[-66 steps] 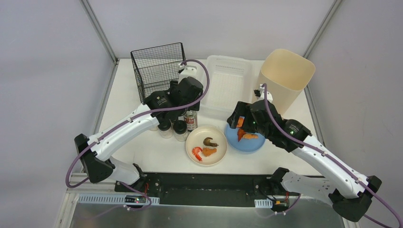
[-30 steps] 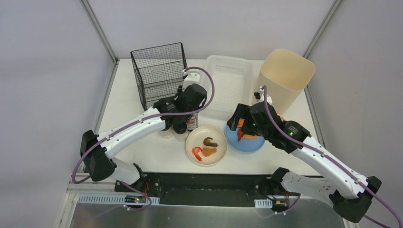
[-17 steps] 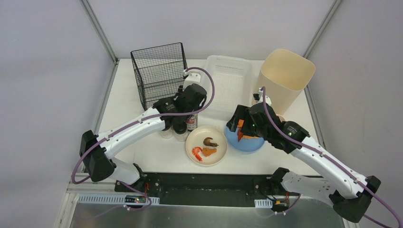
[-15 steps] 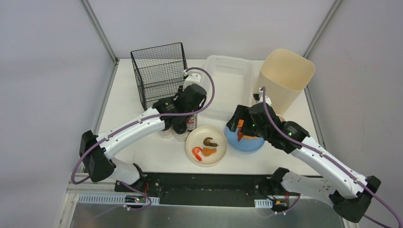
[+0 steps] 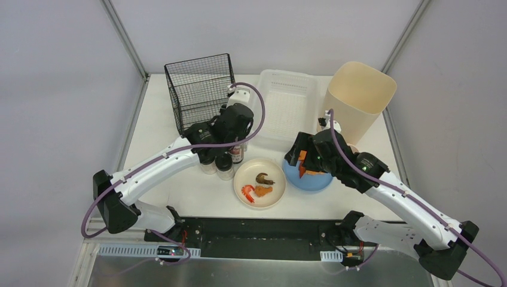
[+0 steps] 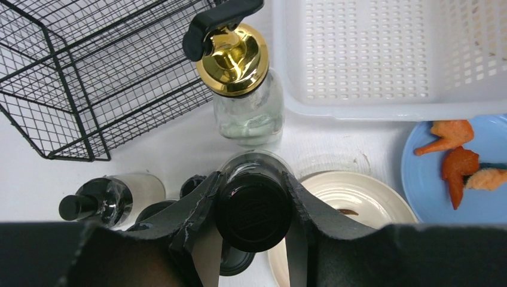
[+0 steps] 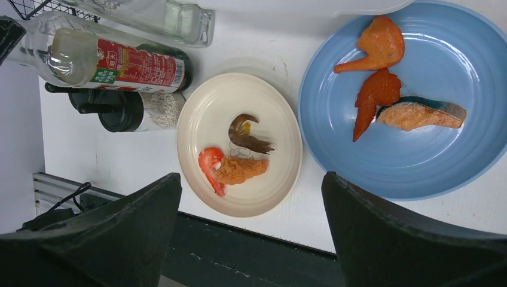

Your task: Clear the kitchen counter

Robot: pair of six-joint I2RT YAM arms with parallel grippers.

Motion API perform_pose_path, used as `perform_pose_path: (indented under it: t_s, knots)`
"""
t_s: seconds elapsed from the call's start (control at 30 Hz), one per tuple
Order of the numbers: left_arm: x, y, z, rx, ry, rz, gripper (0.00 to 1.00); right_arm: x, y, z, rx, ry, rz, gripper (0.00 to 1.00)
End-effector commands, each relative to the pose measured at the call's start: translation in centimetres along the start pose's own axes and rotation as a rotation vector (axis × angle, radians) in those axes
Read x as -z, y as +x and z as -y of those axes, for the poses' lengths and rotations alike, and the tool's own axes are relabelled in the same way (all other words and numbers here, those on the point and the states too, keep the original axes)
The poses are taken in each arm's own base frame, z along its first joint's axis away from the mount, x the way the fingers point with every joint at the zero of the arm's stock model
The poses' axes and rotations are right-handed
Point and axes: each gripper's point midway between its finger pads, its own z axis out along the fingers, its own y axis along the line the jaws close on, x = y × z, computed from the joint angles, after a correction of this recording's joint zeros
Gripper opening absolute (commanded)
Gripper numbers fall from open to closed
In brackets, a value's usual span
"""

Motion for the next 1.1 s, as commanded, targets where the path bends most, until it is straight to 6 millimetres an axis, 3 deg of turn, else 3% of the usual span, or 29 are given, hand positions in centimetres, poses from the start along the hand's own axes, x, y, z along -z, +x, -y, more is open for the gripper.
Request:
perform_pose_path:
  t_s: [0.0,0.27,0.53,1.07]
  knots:
    - [2.8,-5.8,0.2,0.094,0.087,0.138,0.0,-0.1,-0.3,-0.5,-0.01,-0.019,0.014,0.91]
    - [5.7,-8.3,1.2,0.152,0.224,0.172,0.0,-0.1,-0.4,-0.5,-0.006,-0.018,0.013,0.91]
    - [8.7,-11.3,3.8,0.176,0.401,0.157,0.0,-0.1,-0.5,-0.9,0.003,-0.023,0.008,0.91]
    - [8.9,-19.4,5.0,0.13,0.387,0.306,0.0,0.3,-0.6,-0.6,0.0,-0.023,0.023,0.91]
